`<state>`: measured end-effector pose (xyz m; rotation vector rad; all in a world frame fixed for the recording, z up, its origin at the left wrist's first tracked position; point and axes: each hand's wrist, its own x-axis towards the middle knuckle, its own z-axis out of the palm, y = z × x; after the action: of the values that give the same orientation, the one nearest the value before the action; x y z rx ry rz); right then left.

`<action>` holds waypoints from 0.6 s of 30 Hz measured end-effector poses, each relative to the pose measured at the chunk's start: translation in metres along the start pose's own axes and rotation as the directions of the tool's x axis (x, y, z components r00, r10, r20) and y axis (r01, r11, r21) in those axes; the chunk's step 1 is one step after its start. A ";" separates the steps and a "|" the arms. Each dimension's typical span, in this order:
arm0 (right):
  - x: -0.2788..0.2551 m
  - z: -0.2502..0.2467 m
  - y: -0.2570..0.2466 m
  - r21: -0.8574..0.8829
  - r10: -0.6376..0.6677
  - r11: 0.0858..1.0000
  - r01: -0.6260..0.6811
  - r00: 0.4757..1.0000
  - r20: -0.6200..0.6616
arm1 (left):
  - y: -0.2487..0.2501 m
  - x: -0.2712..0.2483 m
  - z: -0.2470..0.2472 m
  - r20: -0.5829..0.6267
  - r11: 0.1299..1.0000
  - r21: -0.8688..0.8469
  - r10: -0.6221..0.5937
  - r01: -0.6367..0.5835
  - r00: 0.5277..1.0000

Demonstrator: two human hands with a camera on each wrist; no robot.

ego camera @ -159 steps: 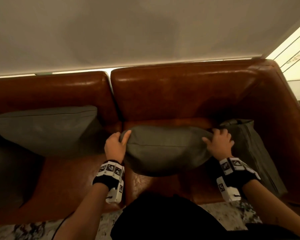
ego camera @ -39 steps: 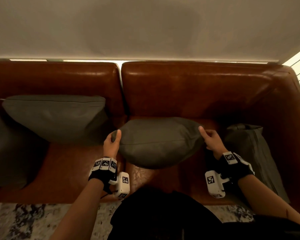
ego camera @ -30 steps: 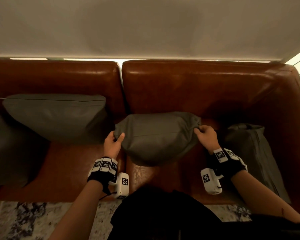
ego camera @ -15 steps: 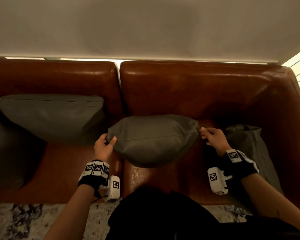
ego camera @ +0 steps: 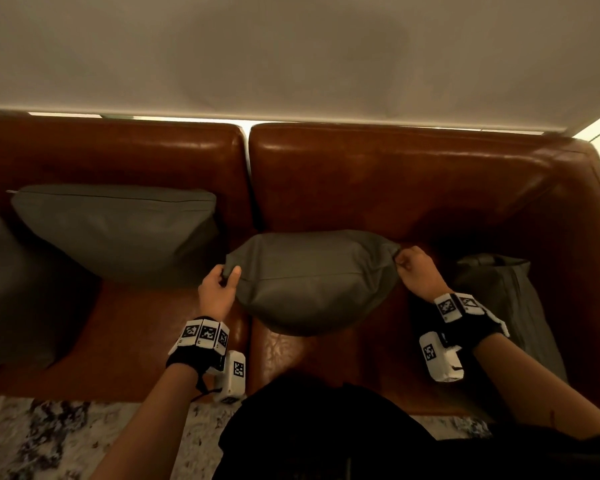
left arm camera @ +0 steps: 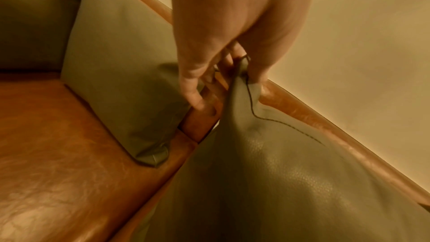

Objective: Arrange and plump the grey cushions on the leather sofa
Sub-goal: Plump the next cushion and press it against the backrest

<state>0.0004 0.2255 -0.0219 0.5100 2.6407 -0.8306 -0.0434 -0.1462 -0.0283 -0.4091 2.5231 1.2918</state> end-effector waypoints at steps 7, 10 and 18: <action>-0.012 -0.058 0.046 0.006 0.110 0.994 -0.110 0.994 -0.006 | -0.008 0.009 -0.008 -0.082 0.992 0.080 -0.087 0.094 0.993; -0.011 -0.047 0.050 0.158 0.262 0.955 -0.250 0.963 -0.060 | 0.004 0.010 0.004 -0.065 0.992 0.035 -0.118 0.120 0.991; -0.001 -0.005 -0.015 0.149 0.228 0.968 -0.203 0.957 -0.179 | 0.023 0.003 0.012 0.009 0.995 0.055 -0.078 0.077 0.997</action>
<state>-0.0060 0.2169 -0.0108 0.9411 2.6495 -0.9271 -0.0533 -0.1240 -0.0187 -0.4814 2.5010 1.1906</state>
